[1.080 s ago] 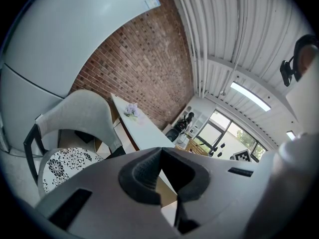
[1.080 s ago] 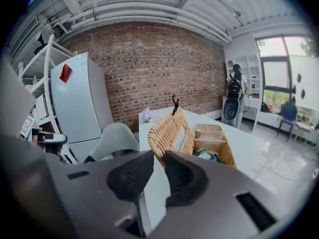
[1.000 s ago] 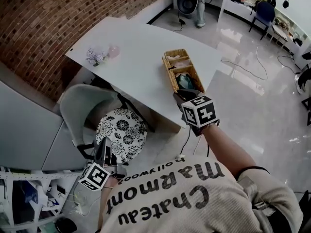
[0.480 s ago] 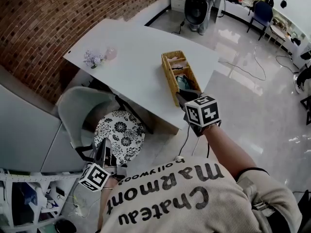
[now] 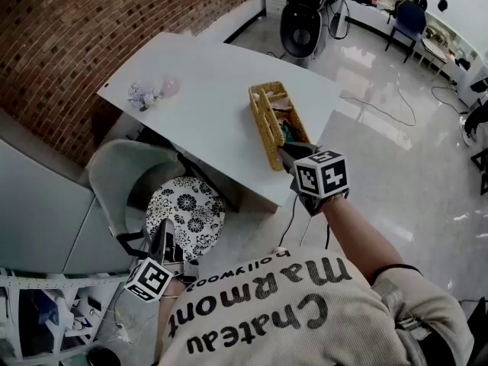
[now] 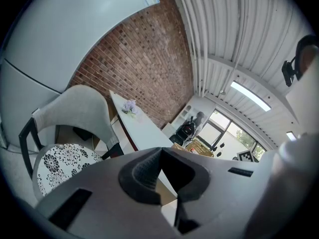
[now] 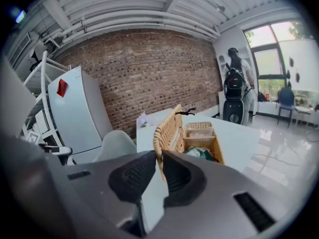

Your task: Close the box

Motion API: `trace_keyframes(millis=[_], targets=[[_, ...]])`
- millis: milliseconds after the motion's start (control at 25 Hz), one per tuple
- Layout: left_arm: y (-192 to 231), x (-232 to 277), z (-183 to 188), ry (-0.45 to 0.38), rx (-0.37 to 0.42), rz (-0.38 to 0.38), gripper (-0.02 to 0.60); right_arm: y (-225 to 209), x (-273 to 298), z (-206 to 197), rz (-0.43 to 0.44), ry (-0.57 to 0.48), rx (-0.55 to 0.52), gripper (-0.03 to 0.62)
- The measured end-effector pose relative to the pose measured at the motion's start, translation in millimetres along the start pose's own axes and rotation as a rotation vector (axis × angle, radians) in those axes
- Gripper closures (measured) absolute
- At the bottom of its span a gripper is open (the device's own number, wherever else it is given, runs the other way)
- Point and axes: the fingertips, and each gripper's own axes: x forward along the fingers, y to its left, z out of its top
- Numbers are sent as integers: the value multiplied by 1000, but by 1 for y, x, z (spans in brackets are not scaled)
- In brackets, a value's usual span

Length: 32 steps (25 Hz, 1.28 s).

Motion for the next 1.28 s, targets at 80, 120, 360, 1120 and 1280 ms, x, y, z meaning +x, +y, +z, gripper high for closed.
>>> trace_keyframes(millis=[80, 120, 360, 1120, 1280], targets=[[-3, 3, -2, 1, -1, -4, 580, -4, -2, 0, 3, -2, 13, 548], [-3, 4, -3, 1, -2, -8, 580, -6, -2, -1, 5, -2, 20, 548], [-12, 14, -10, 3, -4, -15, 580, -19, -7, -4, 23, -1, 72, 548], [-35, 31, -28, -37, -5, -5, 580, -48, -11, -19, 91, 42, 107, 533], [-41, 39, -33, -26, -5, -13, 580, -52, -11, -21, 100, 60, 98, 526]])
